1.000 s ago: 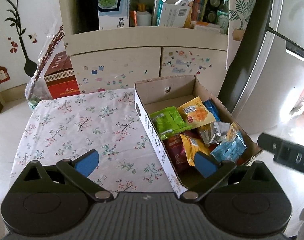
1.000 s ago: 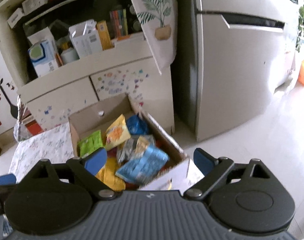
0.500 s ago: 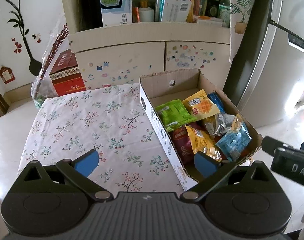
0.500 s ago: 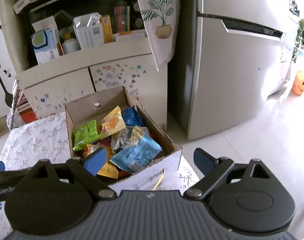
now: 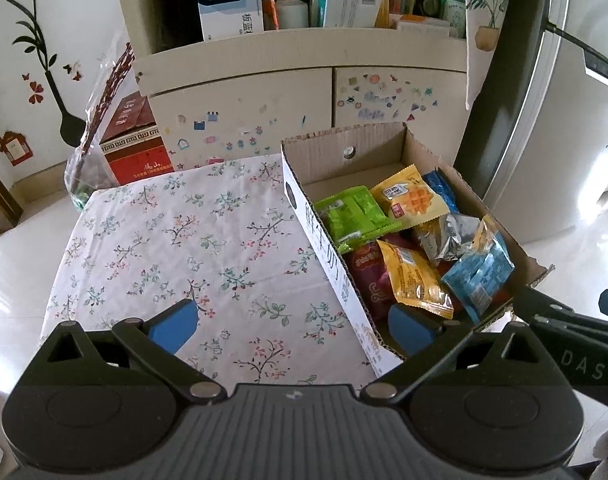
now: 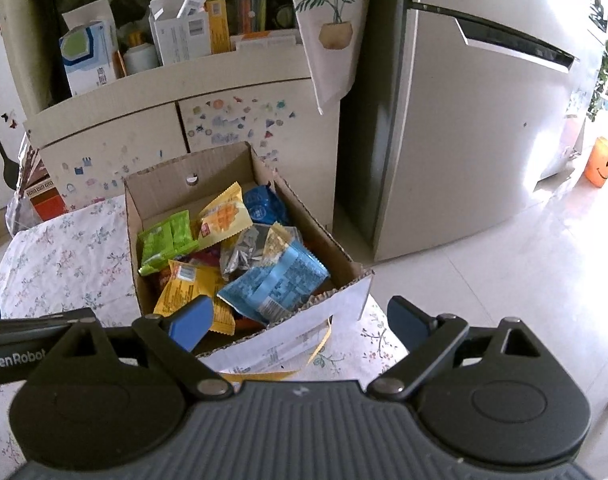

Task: Organize snacks

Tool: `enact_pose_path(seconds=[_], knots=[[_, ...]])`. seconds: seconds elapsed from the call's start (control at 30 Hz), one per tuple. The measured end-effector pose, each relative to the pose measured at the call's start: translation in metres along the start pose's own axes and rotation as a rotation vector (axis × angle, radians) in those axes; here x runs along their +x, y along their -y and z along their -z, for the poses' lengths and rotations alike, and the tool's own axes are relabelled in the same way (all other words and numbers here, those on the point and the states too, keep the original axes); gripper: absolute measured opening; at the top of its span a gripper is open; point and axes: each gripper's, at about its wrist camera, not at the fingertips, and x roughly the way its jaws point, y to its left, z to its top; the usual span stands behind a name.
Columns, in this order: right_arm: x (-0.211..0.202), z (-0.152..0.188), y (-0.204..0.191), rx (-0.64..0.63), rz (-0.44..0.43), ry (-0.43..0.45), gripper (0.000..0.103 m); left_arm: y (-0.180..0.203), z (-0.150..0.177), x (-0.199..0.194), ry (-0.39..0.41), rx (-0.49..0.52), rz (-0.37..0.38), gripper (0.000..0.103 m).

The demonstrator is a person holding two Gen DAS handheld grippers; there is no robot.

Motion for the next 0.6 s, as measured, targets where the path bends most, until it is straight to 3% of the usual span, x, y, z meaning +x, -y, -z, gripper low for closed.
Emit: enact_pose_path(seconds=[0.6], knots=[[0.0037,0.0007,-0.0023,-0.004,0.012,-0.008,0.094,-0.0035,-0.002,-0.0024,0.024,-0.031,0.029,0.103]])
